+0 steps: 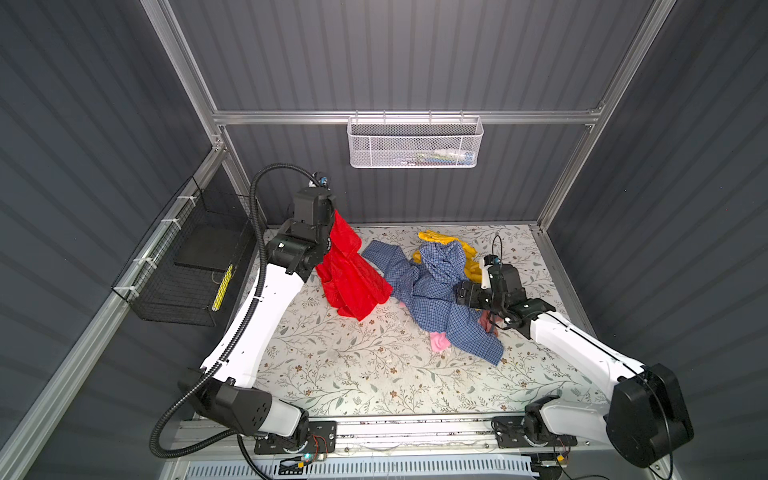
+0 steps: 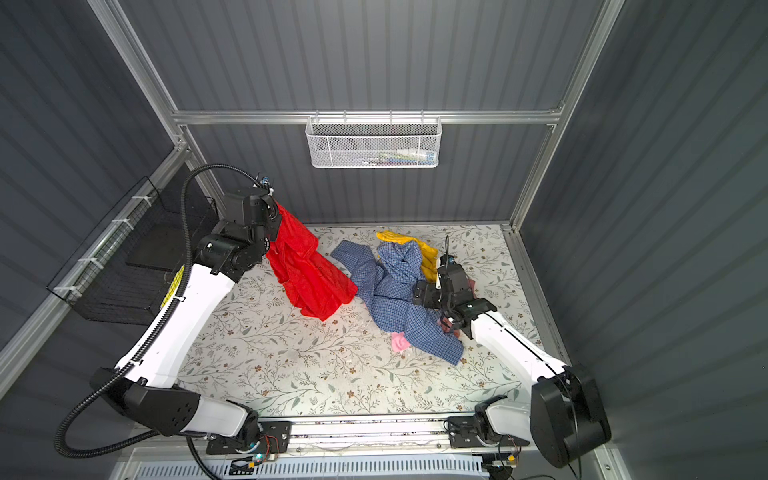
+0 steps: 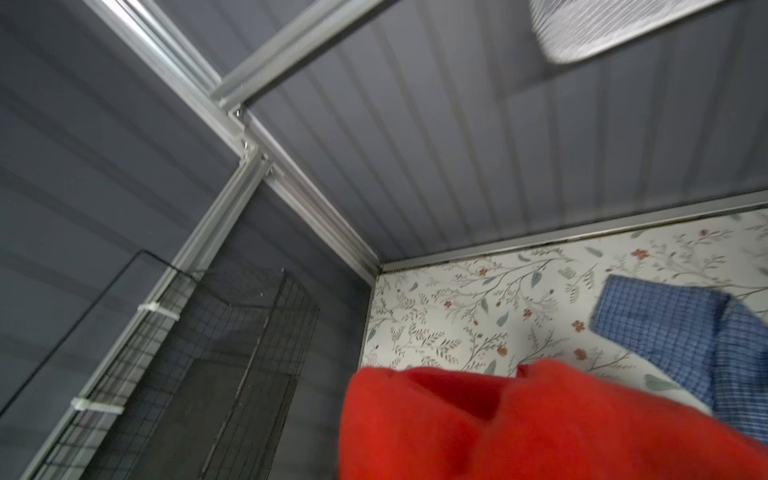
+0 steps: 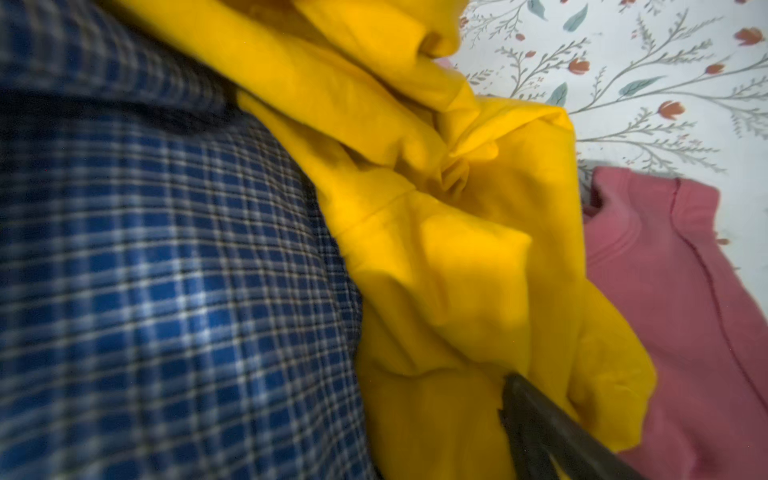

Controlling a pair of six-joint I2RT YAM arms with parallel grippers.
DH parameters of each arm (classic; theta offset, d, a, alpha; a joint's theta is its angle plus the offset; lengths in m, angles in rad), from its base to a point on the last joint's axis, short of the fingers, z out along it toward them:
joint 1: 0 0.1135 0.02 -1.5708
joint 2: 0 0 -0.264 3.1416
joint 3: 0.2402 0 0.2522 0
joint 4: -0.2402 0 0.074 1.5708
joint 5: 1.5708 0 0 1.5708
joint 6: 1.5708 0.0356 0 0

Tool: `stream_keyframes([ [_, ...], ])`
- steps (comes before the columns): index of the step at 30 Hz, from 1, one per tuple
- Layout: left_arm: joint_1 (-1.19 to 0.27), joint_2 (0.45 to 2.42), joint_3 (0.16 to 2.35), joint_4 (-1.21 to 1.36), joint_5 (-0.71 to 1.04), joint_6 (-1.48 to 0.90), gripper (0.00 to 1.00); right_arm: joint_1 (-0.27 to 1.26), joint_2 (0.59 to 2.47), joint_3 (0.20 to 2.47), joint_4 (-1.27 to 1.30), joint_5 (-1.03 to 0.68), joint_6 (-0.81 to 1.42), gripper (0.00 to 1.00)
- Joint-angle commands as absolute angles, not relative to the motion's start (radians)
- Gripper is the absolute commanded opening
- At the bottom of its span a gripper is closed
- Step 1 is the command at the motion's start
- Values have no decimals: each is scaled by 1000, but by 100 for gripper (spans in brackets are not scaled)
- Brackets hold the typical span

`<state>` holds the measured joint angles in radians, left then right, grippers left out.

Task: Pick out a specific cloth from the pile
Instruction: 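Lower the red cloth onto the table beside the pile with the left gripper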

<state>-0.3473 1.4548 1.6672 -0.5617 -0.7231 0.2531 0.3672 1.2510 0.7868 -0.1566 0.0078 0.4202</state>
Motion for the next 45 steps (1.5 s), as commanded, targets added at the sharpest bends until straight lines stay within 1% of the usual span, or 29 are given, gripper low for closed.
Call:
stream_keyframes([
  [1,-266,1410,1621,-576,-747,192,0,361,1243,782,-207,31,394,99],
  [4,-222,1419,1596,-603,-788,210,0,362,1237,781,-211,21,392,99],
  [7,-171,1436,1589,-632,-829,221,0,362,1237,779,-214,57,392,99],
  [12,-103,1422,1563,-627,-817,219,0,359,1302,806,-259,141,366,99],
  [16,-83,1405,1549,-624,-816,211,0,369,1341,837,-280,118,339,99],
  [22,-39,1426,1587,-661,-794,189,0,448,1311,850,-247,117,294,99],
  [27,3,1493,1708,-704,-802,193,0,542,1315,902,-289,165,250,99],
  [31,3,1514,1802,-683,-795,230,0,560,1337,960,-346,187,264,99],
  [33,2,1515,1832,-697,-730,227,0,560,1330,975,-356,188,271,99],
  [36,2,1504,1802,-711,-611,202,0,560,1305,988,-359,178,275,99],
  [40,-8,1520,1717,-759,-559,164,0,561,1260,1025,-383,181,277,99],
  [42,-48,1525,1660,-766,-597,163,0,561,1232,1036,-383,184,267,99],
  [45,-163,1525,1561,-729,-725,186,0,561,1198,1044,-414,204,256,99],
])
